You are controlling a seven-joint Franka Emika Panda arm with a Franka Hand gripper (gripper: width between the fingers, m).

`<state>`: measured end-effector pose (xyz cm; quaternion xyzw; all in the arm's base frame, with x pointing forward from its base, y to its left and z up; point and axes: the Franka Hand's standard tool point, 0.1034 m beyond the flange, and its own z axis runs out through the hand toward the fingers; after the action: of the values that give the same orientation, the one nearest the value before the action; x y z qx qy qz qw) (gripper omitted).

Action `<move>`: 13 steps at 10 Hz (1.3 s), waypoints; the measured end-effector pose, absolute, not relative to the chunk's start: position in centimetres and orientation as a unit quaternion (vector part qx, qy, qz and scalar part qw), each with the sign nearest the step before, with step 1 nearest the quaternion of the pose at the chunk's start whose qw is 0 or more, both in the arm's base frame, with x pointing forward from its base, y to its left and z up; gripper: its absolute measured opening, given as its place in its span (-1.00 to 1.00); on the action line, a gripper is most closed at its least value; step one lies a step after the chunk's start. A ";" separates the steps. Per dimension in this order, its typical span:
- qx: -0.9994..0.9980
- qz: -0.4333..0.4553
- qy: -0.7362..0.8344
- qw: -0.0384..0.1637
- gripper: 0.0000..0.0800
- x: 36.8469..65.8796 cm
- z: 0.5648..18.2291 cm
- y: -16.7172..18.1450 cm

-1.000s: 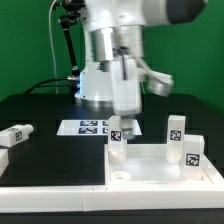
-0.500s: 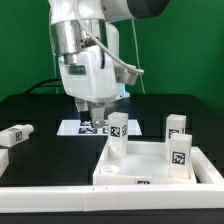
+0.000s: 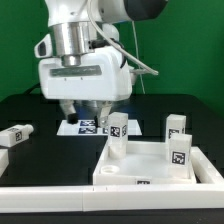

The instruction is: Assemble square table

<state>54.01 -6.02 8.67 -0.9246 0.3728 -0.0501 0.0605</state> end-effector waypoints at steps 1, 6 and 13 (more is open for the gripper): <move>-0.943 -0.044 0.327 0.053 0.62 52.1 8.0 -7.5; -0.990 -0.032 0.134 0.035 0.62 46.2 6.8 -17.0; -0.953 0.223 0.184 0.091 0.62 41.9 5.1 -23.4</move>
Offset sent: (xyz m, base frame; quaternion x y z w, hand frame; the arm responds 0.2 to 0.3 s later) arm -0.0340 -0.0748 -0.0046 0.0403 0.0018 -0.1852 0.9819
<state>41.86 -23.39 5.14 -0.9529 0.1844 0.2229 0.0912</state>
